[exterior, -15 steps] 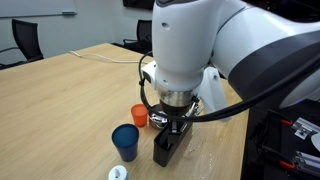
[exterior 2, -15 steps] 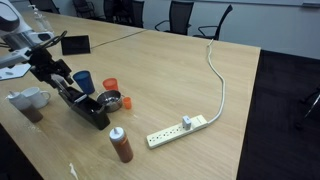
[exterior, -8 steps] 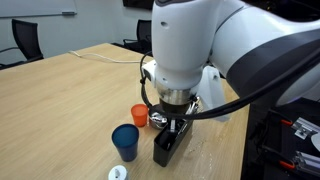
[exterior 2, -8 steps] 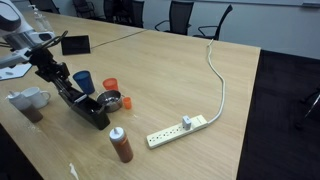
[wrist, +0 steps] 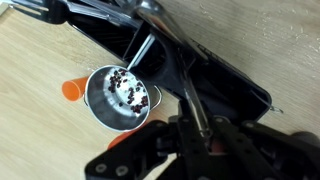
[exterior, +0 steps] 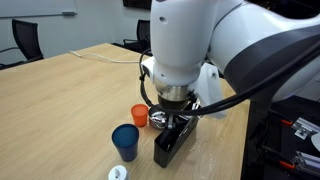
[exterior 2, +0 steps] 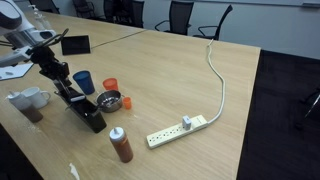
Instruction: Pick the straw from the rack and drop it on the table
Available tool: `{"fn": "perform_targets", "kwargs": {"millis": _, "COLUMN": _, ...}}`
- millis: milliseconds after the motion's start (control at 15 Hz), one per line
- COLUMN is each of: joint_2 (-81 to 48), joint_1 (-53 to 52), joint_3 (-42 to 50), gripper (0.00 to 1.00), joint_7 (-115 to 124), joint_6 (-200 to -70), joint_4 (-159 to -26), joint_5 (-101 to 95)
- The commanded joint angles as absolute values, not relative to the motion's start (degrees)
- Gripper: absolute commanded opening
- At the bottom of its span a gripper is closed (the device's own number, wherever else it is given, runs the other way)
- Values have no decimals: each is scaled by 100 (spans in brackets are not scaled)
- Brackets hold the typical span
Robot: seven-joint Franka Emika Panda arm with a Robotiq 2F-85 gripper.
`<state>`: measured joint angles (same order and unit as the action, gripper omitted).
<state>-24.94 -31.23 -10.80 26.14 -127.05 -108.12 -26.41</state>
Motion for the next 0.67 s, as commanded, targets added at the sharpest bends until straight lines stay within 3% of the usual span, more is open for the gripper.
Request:
{"fn": "perform_targets", "kwargs": {"millis": 0, "joint_2": -2448, "joint_1": -3186, "joint_3": -1012, "gripper": 3, "joint_7": 2743, "joint_6": -12570, "joint_4": -10770, "joint_5": -2742}}
{"fn": "perform_targets", "kwargs": {"millis": 600, "joint_2": -2331, "joint_1": -3160, "joint_3": -865, "gripper": 3, "joint_7": 2812, "joint_6": -12528, "joint_4": -10578, "joint_5": -2865}}
